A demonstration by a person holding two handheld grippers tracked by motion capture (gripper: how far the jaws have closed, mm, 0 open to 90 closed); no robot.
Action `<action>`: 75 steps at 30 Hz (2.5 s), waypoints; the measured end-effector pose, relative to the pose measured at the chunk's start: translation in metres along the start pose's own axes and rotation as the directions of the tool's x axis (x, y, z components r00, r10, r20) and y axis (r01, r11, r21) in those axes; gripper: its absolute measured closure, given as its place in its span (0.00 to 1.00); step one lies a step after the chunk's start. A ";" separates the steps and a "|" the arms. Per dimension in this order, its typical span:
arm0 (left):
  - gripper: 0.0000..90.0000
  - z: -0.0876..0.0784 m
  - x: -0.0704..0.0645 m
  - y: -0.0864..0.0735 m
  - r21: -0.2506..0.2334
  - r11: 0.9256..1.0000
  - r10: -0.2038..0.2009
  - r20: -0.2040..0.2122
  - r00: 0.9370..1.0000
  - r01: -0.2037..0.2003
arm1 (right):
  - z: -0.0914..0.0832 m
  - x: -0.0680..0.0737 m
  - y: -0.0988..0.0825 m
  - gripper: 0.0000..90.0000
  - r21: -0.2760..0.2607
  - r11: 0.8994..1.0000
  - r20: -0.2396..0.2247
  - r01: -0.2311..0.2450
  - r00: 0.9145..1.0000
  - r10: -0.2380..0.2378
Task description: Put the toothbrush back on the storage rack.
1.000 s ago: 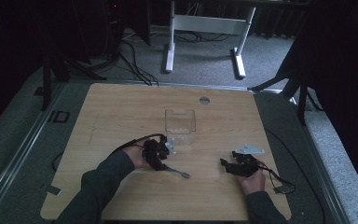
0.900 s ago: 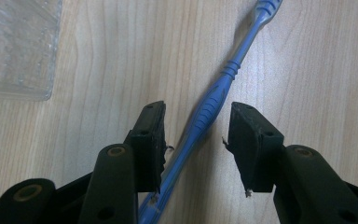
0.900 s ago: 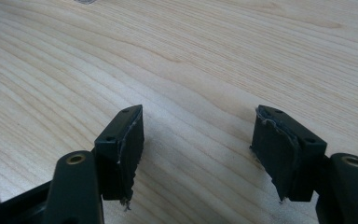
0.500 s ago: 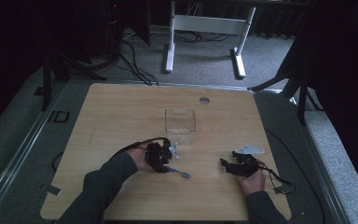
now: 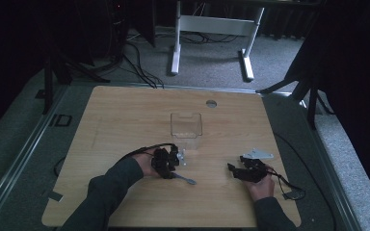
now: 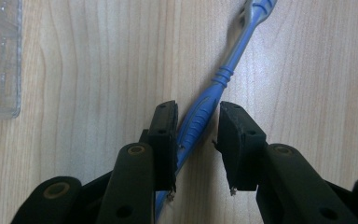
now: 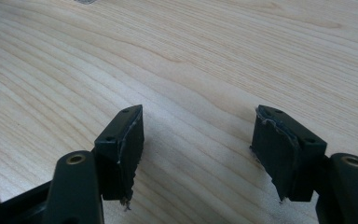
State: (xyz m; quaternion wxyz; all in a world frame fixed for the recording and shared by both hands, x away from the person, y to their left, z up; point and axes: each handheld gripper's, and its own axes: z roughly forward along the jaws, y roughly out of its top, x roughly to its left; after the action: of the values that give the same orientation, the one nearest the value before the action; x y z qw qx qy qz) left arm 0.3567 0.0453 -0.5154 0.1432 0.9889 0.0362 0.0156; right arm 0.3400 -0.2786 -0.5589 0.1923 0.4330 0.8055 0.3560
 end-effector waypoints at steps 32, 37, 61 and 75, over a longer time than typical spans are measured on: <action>0.86 0.006 -0.003 0.007 0.050 0.998 0.038 0.051 0.998 -0.041 | 0.000 0.000 0.000 0.37 0.000 1.000 -0.002 0.003 1.000 -0.003; 0.87 0.005 -0.003 0.009 0.060 0.998 0.024 0.079 0.997 -0.029 | 0.000 0.000 0.000 0.37 0.000 1.000 -0.003 0.003 1.000 -0.003; 0.87 -0.014 0.001 0.007 -0.014 0.999 -0.051 0.060 0.997 0.052 | 0.000 0.000 0.000 0.37 0.000 1.000 -0.002 0.004 1.000 -0.004; 0.87 -0.021 0.005 0.006 -0.039 0.996 -0.083 0.019 0.996 0.084 | 0.000 0.000 0.000 0.37 0.000 1.000 -0.003 0.004 1.000 -0.004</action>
State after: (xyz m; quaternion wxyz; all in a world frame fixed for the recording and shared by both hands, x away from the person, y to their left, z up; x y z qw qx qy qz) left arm 0.3610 0.0459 -0.4935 0.1634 0.9836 0.0761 0.0016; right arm 0.3403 -0.2789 -0.5589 0.1918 0.4306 0.8067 0.3564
